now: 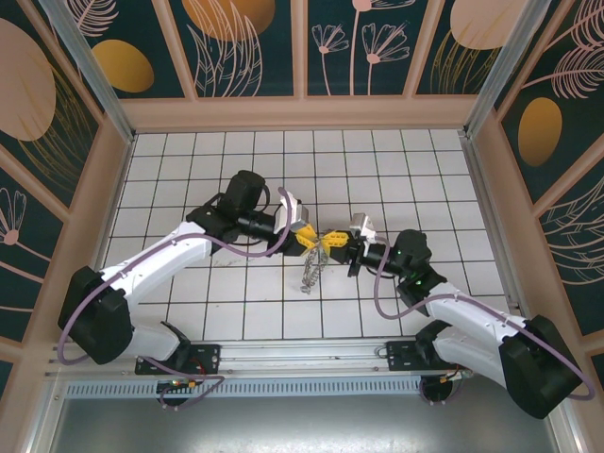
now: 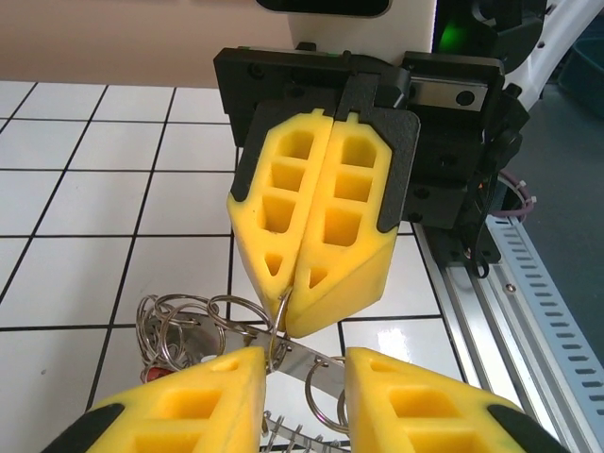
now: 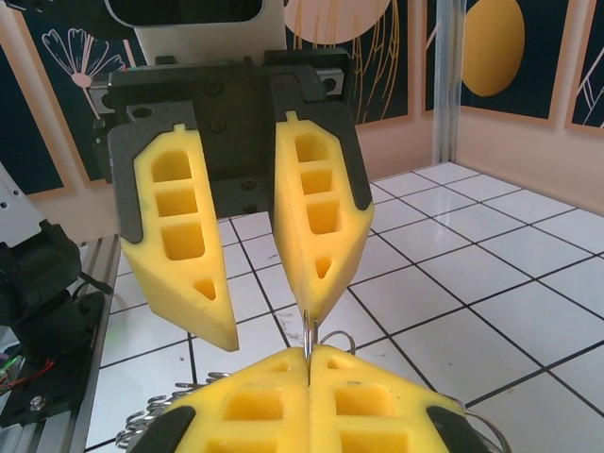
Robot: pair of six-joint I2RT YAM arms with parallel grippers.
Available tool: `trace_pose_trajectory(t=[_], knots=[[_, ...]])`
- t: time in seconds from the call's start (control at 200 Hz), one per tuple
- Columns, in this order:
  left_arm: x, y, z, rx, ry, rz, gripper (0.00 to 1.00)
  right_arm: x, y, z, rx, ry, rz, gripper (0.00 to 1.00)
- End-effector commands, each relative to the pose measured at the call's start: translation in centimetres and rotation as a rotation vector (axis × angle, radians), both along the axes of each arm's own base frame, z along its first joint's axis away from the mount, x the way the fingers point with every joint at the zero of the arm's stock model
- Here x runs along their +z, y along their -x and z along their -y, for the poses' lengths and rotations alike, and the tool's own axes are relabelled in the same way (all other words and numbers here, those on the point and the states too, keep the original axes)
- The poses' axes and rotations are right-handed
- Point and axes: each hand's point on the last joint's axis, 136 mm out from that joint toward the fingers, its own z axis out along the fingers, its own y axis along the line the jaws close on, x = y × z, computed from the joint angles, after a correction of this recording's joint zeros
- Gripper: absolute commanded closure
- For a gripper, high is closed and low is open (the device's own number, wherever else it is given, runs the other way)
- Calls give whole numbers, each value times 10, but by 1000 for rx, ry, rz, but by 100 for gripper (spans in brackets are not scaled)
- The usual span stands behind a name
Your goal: Put the keys on the keyring
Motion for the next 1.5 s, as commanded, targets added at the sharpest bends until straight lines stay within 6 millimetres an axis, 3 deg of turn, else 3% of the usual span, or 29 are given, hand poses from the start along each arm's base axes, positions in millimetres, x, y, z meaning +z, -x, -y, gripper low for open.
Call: trace_pose_trajectory(t=[0.0,0.375,1.031,1.286,1.406,1.497], knots=[[6,-1,3,-26,10,9,71,31,6,-6,45,-47,100,100],[1,-14,3,34,-21,41,68,31,8,-7,55,-45,103,100],[-6,3,5,-62,-1,-29,76,34,6,-6,37,-55,116,100],[-9,2,3,-60,-18,-13,100,32,6,-7,38,-52,108,100],[-6,-1,2,-46,-24,19,100,27,6,-7,45,-29,98,100],[-3,-3,0,-32,-38,57,100,14,5,-10,63,94,130,100]])
